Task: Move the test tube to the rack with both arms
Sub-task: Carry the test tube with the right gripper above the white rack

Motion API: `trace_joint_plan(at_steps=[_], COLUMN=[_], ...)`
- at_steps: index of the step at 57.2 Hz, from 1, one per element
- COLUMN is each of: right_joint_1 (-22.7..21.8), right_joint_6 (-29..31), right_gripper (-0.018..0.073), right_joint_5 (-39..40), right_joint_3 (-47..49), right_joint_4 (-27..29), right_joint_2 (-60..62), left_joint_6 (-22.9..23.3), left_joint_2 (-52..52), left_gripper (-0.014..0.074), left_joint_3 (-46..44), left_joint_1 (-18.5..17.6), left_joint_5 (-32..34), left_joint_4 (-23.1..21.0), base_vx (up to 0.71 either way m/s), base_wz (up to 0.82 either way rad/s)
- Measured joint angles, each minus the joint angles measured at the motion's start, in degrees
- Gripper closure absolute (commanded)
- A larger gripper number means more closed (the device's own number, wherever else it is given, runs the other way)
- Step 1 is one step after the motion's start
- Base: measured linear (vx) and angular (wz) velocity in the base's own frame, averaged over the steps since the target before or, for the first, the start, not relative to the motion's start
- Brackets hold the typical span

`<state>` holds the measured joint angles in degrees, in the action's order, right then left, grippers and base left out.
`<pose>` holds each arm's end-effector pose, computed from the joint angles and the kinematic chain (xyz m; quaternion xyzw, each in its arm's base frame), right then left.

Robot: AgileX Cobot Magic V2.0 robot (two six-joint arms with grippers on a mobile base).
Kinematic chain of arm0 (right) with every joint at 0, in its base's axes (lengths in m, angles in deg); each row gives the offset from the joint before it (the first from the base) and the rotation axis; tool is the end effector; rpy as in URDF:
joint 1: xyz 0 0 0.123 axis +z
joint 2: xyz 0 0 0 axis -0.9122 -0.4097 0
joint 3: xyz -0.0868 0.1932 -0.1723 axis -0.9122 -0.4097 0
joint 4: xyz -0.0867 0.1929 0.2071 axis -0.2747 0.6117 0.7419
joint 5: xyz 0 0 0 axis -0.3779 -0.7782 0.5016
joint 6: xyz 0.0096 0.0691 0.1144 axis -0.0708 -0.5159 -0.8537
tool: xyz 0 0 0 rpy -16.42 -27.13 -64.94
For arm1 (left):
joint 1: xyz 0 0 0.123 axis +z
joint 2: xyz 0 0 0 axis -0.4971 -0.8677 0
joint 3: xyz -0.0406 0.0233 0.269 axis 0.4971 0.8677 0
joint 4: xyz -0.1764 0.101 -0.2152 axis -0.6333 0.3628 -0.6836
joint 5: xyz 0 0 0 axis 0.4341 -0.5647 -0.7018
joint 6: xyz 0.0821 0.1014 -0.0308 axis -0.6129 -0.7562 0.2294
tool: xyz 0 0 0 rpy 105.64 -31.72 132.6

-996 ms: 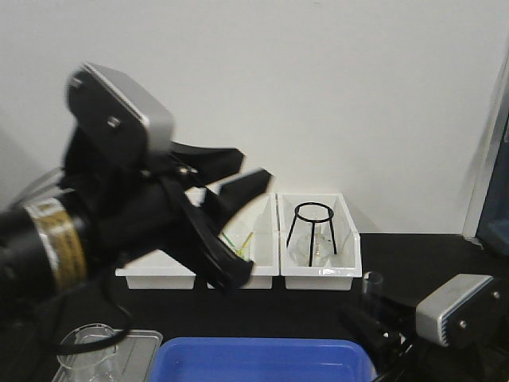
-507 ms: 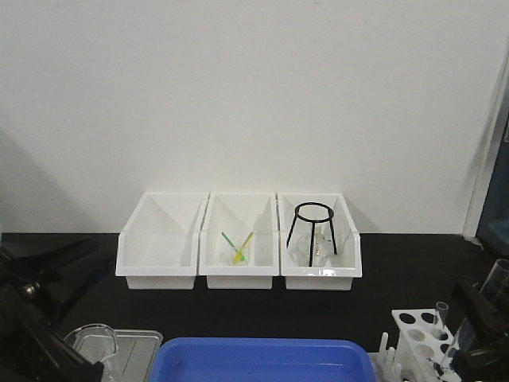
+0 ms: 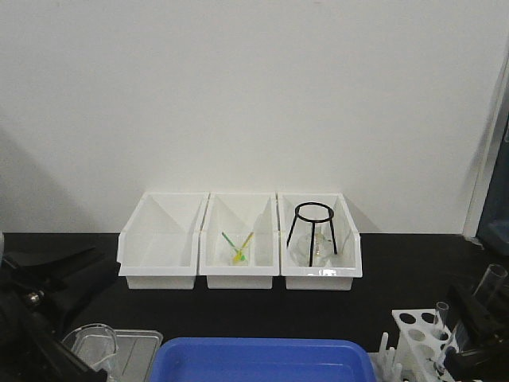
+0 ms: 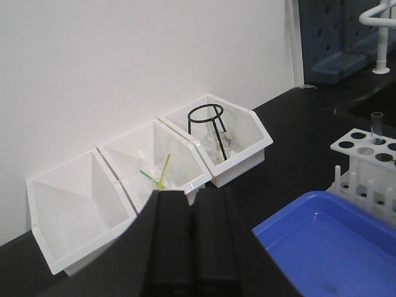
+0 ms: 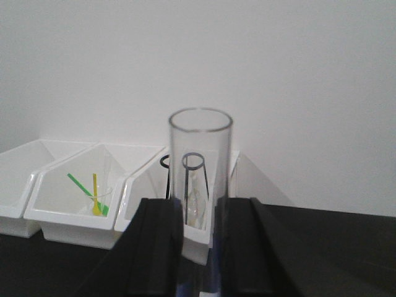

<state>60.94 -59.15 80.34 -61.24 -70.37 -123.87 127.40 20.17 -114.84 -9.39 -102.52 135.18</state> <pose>0.2965 0.0176 0.1780 -0.0786 0.6803 0.0912 0.7230 0.2425 -0.1585 0.3469 0.2442 0.7201 -0.0816 0.6443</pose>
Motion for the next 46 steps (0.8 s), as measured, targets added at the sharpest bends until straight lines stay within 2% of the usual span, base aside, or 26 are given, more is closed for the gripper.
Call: trace_joint_plan(at_steps=[11, 29, 46], right_joint_1=[0.0, 0.0, 0.0], right_joint_6=[0.56, 5.66, 6.01], right_gripper=[0.0567, 0.0567, 0.0567], right_joint_5=[0.82, 0.77, 0.77], right_joint_3=[0.08, 0.08, 0.19], right_joint_4=[0.01, -2.91, -3.04], right_joint_2=[-4.27, -11.0, -15.12], left_joint_6=[0.0, 0.0, 0.0], left_joint_2=[0.0, 0.0, 0.0], left_gripper=[0.0605, 0.0605, 0.0605], left_joint_3=[0.0, 0.0, 0.0], left_joint_1=[0.0, 0.0, 0.0], left_joint_5=[0.04, 0.04, -0.02], left_joint_4=[0.0, -1.11, -1.68], base_vx=[0.0, 0.0, 0.0], base_wz=[0.0, 0.0, 0.0])
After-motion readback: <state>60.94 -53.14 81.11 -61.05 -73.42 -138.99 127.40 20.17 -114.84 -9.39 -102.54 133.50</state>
